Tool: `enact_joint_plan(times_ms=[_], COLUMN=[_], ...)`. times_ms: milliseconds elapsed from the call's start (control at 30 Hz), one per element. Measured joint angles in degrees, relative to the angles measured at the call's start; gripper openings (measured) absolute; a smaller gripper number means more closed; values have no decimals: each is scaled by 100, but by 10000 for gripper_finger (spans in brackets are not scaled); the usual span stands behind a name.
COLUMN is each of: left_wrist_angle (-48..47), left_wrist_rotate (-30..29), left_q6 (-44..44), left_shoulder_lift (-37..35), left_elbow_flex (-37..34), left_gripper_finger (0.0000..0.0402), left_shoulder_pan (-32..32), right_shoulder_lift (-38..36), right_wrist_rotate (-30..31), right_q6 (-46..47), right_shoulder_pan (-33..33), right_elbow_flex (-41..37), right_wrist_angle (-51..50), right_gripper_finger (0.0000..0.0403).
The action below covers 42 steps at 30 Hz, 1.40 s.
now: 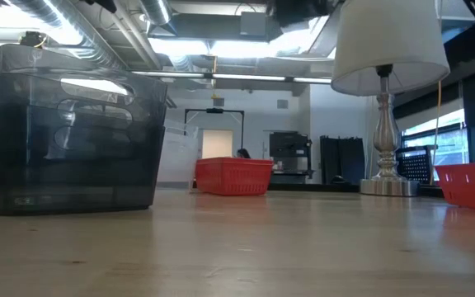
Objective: Stack baskets by color
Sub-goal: Stack the bottom orange bin on the stacked orange bins
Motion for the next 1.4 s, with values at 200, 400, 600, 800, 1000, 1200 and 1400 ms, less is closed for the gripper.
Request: enact_joint_plan(times_ms=[200,400,600,800,1000,1200,1400], left_wrist_angle=[2,2,4,14,21,26,61], left_wrist_rotate=[703,744,734,693,691,691,691], left_q6=[-2,26,31,24,-6,-9,-13], left_shoulder_lift=[2,0,2,2,2,2,2], left_elbow_flex=[0,0,0,0,0,0,0], left_gripper_finger=[66,66,66,66,66,66,66], left_shoulder_pan=[-2,-2,0,0,0,0,0], right_shoulder_lift=[-564,-1890,-2934,-3193,-3188,-3187,-3187], right_wrist_rotate=[150,314,0,-391,-840,-977,-1006], right_q6=[564,2303,5011,5763,5746,5705,5667], right_shoulder_pan=[273,324,627,797,807,805,805], right_elbow_flex=[-1044,-3028,-4670,-5662,-6607,-7322,-7787], right_wrist_angle=[-7,-16,240,387,1096,1744,1821], right_gripper_finger=[67,67,67,67,67,67,67])
